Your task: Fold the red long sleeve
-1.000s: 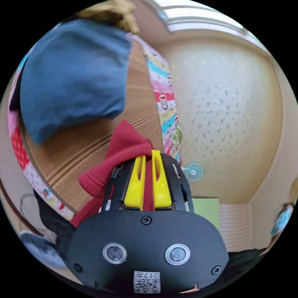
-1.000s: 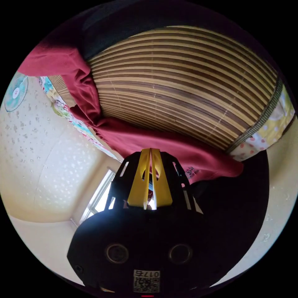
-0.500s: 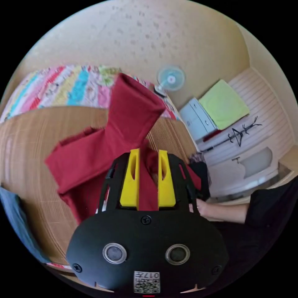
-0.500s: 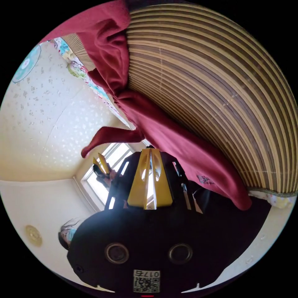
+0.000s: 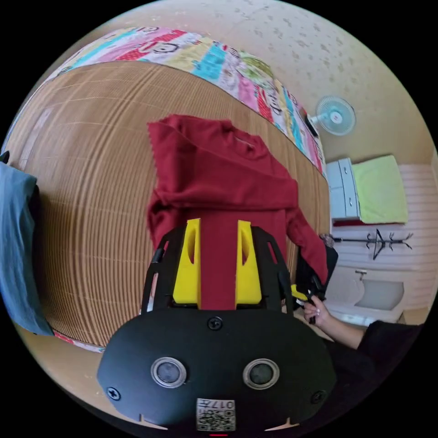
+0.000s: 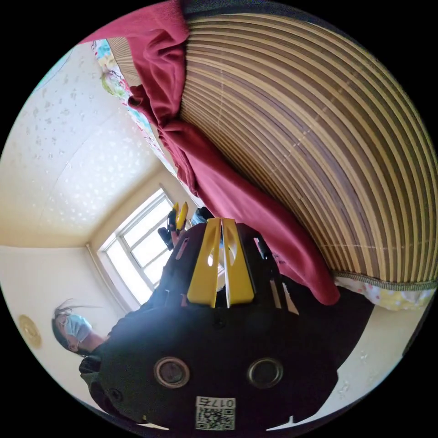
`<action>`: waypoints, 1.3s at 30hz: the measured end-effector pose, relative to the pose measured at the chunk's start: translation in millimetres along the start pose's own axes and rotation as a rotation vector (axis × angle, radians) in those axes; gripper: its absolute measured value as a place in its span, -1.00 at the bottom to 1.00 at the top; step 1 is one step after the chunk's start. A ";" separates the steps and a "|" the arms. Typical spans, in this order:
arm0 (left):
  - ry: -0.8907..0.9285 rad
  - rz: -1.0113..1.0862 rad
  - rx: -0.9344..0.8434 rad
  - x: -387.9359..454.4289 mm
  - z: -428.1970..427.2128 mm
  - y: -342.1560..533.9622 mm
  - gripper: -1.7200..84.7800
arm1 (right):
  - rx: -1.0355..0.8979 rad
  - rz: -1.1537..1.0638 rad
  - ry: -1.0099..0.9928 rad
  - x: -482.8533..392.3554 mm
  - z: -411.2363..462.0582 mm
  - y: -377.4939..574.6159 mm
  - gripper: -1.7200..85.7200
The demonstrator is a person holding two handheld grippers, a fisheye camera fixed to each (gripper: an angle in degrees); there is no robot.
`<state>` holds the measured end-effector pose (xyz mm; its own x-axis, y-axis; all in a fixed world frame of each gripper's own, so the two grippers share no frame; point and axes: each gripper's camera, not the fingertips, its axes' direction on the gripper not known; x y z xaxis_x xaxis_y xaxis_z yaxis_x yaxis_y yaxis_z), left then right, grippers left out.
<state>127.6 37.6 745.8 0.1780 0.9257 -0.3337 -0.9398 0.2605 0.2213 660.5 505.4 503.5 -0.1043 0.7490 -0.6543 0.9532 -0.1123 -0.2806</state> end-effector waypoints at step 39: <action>0.541 -0.290 0.093 -123.7 -75.1 145.6 -0.81 | 0.935 -0.320 -0.066 -3.3 -58.0 111.2 -0.89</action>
<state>-53.2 -59.6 750.4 0.2267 0.5499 -0.8039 -0.8416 0.5260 0.1225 783.3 528.3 515.1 -0.3605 0.7990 -0.4812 0.2730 -0.4029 -0.8736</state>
